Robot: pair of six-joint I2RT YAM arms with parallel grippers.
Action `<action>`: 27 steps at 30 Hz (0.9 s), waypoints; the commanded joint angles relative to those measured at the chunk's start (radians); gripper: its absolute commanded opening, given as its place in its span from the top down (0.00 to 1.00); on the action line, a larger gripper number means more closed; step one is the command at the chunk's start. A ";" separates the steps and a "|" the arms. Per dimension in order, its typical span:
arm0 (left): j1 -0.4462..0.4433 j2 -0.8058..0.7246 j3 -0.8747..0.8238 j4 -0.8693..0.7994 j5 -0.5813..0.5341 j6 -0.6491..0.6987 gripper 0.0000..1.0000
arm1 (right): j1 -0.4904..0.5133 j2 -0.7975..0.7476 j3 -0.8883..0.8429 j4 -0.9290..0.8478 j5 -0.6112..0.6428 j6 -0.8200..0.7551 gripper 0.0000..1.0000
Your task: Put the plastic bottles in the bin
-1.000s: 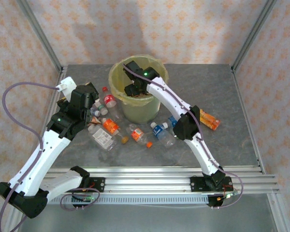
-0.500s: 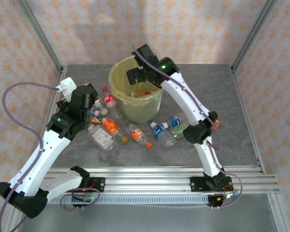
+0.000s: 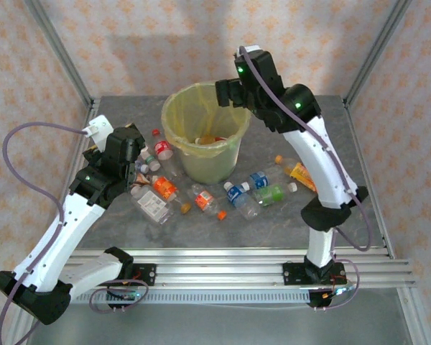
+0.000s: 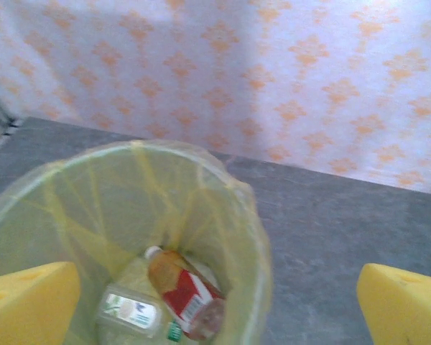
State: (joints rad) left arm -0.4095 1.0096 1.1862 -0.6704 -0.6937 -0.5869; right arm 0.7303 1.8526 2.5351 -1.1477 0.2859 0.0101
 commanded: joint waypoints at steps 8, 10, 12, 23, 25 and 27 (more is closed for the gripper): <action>0.013 -0.022 -0.010 -0.023 -0.049 -0.045 0.00 | -0.035 -0.340 -0.487 0.123 0.260 0.119 0.01; 0.014 -0.021 -0.011 -0.021 -0.044 -0.045 0.00 | -0.060 -0.404 -0.579 0.137 0.256 0.156 0.01; 0.014 -0.020 -0.009 -0.021 -0.042 -0.045 0.00 | -0.092 -0.471 -0.675 0.148 0.245 0.198 0.01; 0.014 -0.016 -0.016 -0.023 -0.029 -0.054 0.00 | -0.295 -0.752 -1.094 0.139 0.120 0.400 0.01; 0.014 -0.011 -0.016 -0.021 -0.024 -0.054 0.00 | -0.338 -0.781 -1.152 0.132 0.079 0.424 0.01; 0.014 -0.007 -0.014 -0.023 -0.020 -0.054 0.00 | -0.369 -0.801 -1.206 0.123 0.046 0.445 0.01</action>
State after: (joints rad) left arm -0.4095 1.0016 1.1805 -0.6731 -0.6956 -0.6140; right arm 0.3927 1.0779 1.3853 -1.0050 0.3992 0.3843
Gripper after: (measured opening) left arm 0.996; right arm 0.991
